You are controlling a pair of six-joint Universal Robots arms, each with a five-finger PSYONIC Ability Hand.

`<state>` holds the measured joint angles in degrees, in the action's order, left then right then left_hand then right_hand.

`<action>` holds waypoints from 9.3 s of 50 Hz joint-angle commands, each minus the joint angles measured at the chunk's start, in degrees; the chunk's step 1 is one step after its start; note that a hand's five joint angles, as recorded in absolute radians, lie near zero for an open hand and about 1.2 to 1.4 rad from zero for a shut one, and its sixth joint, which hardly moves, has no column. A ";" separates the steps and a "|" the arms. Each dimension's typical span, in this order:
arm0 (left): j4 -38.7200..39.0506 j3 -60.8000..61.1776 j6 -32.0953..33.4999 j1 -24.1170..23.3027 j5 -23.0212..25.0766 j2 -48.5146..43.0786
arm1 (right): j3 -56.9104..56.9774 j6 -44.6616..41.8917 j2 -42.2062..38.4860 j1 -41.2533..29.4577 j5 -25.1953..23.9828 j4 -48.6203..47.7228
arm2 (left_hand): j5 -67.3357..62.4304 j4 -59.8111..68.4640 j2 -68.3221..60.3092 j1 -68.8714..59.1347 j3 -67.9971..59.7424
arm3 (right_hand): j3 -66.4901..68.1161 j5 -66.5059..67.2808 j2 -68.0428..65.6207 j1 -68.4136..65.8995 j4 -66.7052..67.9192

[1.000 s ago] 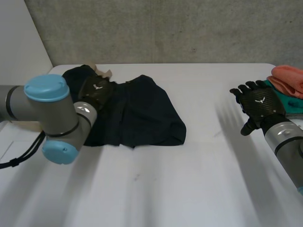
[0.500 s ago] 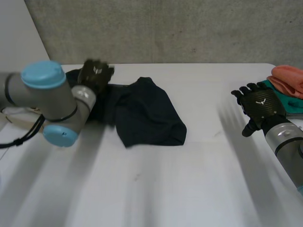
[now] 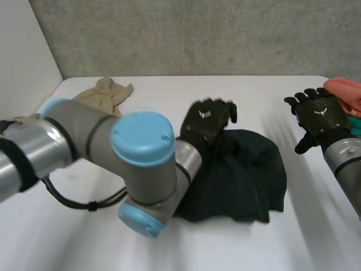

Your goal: Fold the laundry.

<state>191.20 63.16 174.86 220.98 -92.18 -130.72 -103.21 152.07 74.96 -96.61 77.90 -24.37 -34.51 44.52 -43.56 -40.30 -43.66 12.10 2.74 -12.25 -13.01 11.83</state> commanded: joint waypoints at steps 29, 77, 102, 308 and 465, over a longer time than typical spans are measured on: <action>2.50 48.28 26.59 12.98 5.61 28.33 | 5.92 0.34 1.33 -0.60 -5.22 26.30 | 19.67 -19.68 18.71 15.46 18.82 | -2.10 -2.74 2.25 3.01 -1.83; 27.65 6.53 11.66 15.36 14.65 14.63 | 4.25 4.73 9.95 -0.69 -1.35 20.94 | -35.49 35.48 -36.44 -39.70 -36.34 | -2.10 -2.74 2.25 3.01 -1.83; 11.56 25.42 22.55 6.65 15.55 16.01 | 3.37 3.85 9.42 -1.30 -4.60 20.32 | 27.57 -27.58 26.62 23.36 26.72 | -2.10 -2.74 2.25 3.01 -1.83; 1.46 39.23 13.85 18.70 1.14 20.15 | -1.38 -19.00 -10.27 -1.30 -16.30 3.36 | -35.49 35.48 -36.44 -39.70 -36.34 | 67.90 67.26 -67.75 -66.99 68.17; 11.74 24.65 27.47 19.84 -2.65 22.00 | 23.32 -33.09 -20.47 -32.33 -15.15 9.86 | 34.51 -34.52 33.56 30.30 33.66 | -2.10 -2.74 2.25 3.01 -1.83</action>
<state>202.76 90.57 202.40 241.18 -94.70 -108.63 -80.44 112.20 53.29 -128.05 62.33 -16.31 -2.78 11.64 -12.04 -11.06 -12.07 25.97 15.07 -24.56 -23.73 26.23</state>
